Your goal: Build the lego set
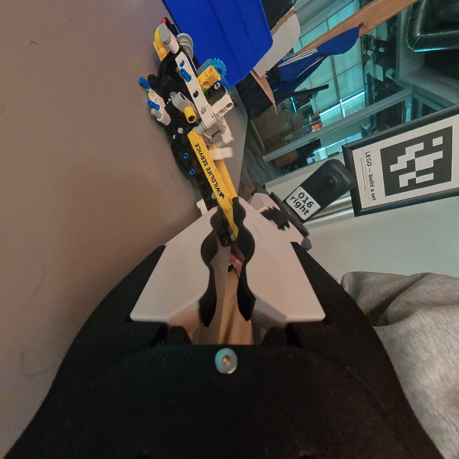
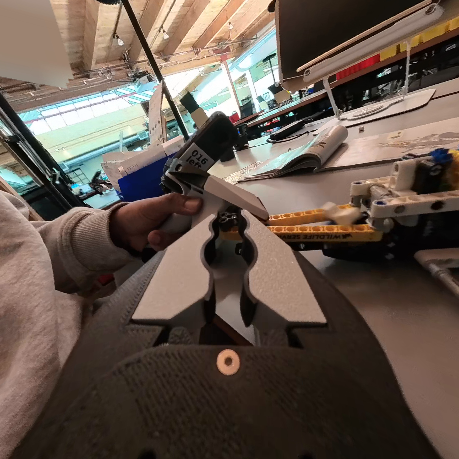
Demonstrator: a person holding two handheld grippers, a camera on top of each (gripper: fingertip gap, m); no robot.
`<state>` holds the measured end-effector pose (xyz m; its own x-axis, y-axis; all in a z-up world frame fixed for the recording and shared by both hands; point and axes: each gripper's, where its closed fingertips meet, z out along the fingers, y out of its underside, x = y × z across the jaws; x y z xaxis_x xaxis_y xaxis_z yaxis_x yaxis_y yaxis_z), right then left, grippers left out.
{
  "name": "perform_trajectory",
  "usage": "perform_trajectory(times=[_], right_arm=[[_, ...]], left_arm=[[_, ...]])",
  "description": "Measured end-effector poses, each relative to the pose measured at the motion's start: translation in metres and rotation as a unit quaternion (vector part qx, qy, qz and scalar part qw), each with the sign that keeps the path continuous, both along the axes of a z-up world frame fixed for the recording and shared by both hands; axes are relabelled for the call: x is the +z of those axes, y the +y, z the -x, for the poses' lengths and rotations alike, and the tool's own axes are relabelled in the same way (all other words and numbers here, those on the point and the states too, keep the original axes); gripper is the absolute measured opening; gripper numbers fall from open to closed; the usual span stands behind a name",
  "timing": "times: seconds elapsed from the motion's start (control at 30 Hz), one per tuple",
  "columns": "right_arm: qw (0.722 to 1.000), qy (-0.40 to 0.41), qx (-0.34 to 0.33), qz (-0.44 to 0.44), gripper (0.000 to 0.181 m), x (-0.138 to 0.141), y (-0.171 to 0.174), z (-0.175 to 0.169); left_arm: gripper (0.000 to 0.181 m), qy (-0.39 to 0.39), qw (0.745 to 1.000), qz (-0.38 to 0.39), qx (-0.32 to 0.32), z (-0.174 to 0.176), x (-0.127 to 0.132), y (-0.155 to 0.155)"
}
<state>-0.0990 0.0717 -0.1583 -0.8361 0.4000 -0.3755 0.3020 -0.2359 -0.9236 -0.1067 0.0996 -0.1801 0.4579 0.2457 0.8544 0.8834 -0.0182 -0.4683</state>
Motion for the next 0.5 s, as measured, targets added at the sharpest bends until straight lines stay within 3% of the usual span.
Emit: perform_trajectory(times=[0.5], right_arm=[[0.994,0.059,-0.029,-0.082,0.014,-0.0085,-0.0024,-0.0011]], left_arm=[[0.011,-0.01,1.0,0.01,0.006,0.0022,-0.0034,-0.0015]])
